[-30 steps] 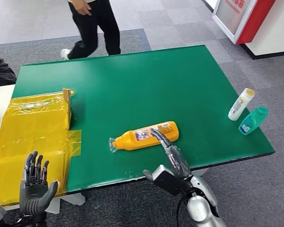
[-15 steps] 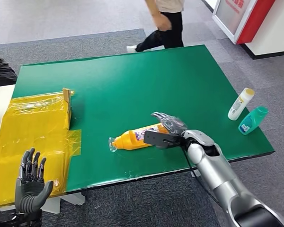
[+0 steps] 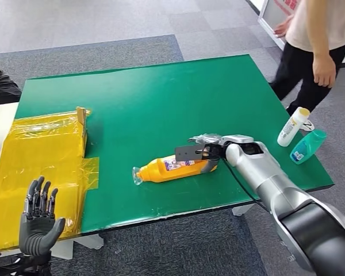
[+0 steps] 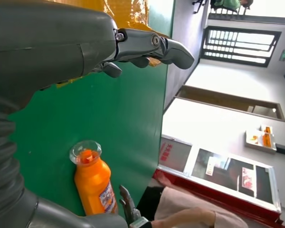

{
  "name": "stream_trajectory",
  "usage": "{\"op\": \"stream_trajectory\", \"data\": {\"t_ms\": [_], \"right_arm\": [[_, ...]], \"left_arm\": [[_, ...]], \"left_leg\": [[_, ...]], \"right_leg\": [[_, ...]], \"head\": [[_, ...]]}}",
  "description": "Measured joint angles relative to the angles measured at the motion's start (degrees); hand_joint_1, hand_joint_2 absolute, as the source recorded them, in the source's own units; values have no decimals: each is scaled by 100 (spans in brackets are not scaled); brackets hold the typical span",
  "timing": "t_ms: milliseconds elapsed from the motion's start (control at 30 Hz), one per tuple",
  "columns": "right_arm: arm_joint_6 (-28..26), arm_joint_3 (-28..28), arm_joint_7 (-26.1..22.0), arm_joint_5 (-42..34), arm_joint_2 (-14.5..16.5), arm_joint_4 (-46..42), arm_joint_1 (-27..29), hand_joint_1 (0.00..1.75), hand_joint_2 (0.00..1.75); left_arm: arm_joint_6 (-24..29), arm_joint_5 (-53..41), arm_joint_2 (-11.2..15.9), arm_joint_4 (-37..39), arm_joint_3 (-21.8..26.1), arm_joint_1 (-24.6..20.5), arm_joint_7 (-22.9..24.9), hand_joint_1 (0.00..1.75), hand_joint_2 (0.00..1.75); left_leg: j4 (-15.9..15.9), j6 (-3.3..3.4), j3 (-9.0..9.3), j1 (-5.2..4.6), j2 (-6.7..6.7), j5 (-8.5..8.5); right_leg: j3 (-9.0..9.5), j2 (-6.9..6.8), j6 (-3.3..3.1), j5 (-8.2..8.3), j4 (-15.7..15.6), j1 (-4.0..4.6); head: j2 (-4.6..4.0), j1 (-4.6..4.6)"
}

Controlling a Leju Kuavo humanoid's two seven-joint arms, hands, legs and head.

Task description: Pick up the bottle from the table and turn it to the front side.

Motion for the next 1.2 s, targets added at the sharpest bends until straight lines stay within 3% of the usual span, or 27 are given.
{"op": "stream_trajectory", "data": {"t_ms": [100, 167, 233, 300, 567, 833, 1033, 1200], "right_arm": [[97, 175, -45, -68, 0, 348, -135, 0, 175], [108, 272, -71, -99, 0, 516, -180, 19, 175], [105, 350, -85, -122, 0, 640, -198, 106, 175], [103, 421, -105, -141, 0, 737, -221, 175, 175], [-66, 613, -204, -348, 0, 920, -311, 175, 175], [-695, 630, -343, -1083, -116, 586, -137, 175, 175], [-1593, 379, -253, -2181, -354, -988, 817, 175, 175], [-2132, 30, -521, -2688, -110, -2326, 1955, 175, 175]], "left_arm": [[-22, 7, 8, 27, -27, -32, 0, 0, 175], [-27, 8, 12, 44, -46, -52, 0, 0, 175], [-28, 11, 19, 56, -71, -67, 0, 0, 175], [-29, 18, 33, 68, -95, -79, 0, 0, 175], [-1, 52, 63, 105, -111, -97, 0, 0, 175], [68, 50, 105, 105, -101, -85, 0, 0, 175], [-142, 65, 73, 36, -83, -12, 0, 0, 175], [-144, -56, -13, 28, -206, -125, 203, 0, 175]], "left_leg": [[0, 0, 0, 0, 0, 0], [0, 0, 0, 0, 0, 0], [0, 0, 0, 0, 0, 0], [0, 0, 0, 0, 0, 0], [0, 0, 0, 0, 0, 0], [0, 0, 0, 0, -1, 0], [0, 2, -1, 3, -5, -8], [-1, -3, -1, 6, -5, -17]], "right_leg": [[0, 0, 0, 0, 0, 0], [0, 0, 0, 0, 0, 0], [0, 0, 0, 0, 0, 0], [-1, 0, 0, 0, 0, 0], [0, 0, 0, 1, 0, 0], [-2, 0, 1, 0, 0, 0], [0, -3, 5, -8, -1, 2], [-2, -2, -1, -17, 0, 7]], "head": [[0, 0], [0, 0], [0, 0], [0, 0], [0, 0], [0, 1], [0, 1], [0, 0]]}}
